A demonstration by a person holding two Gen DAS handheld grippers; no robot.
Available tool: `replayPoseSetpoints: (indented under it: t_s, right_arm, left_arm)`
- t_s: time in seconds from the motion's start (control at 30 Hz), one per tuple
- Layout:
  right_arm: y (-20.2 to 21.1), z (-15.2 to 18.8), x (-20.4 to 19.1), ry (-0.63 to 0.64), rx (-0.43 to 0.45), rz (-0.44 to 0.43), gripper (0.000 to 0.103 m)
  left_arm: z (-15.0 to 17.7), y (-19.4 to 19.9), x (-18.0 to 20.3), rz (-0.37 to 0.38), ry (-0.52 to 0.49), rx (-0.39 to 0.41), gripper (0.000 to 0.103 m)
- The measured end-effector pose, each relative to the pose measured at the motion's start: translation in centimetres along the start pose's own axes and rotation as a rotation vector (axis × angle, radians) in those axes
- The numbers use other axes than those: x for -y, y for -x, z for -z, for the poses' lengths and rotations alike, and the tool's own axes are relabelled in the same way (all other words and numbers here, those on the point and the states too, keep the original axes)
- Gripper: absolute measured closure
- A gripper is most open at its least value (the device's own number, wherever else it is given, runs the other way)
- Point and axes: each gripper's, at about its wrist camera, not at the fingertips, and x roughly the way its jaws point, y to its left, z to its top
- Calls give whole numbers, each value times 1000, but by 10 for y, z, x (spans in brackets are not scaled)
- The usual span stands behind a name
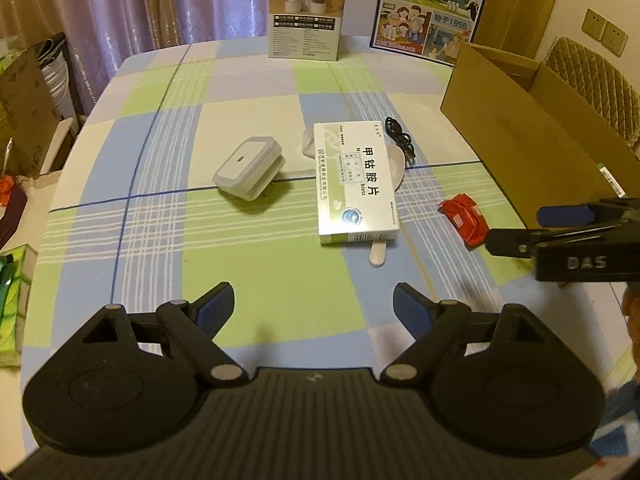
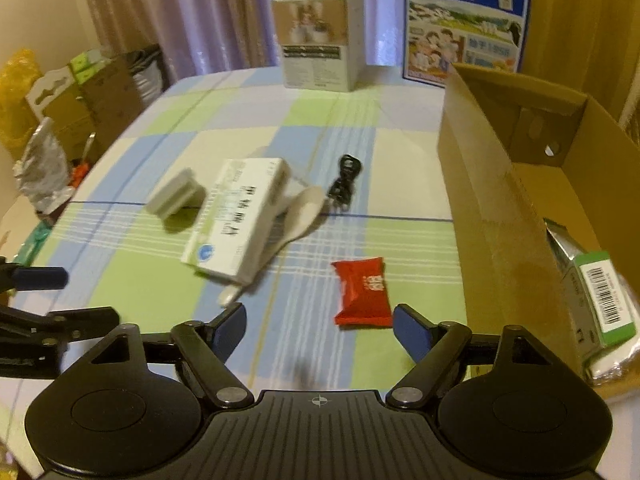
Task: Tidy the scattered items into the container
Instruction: 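Grasp the red snack packet with right tool while left tool grasps white medicine box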
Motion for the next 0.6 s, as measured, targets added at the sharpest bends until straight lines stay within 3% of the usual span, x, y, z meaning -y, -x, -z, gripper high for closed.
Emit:
replayPoseSetpoints:
  t_s: [0.6]
  right_arm:
    - [-60, 5, 26, -30, -34, -23, 36]
  left_arm:
    - [-34, -65, 23, 103, -36, 37, 19]
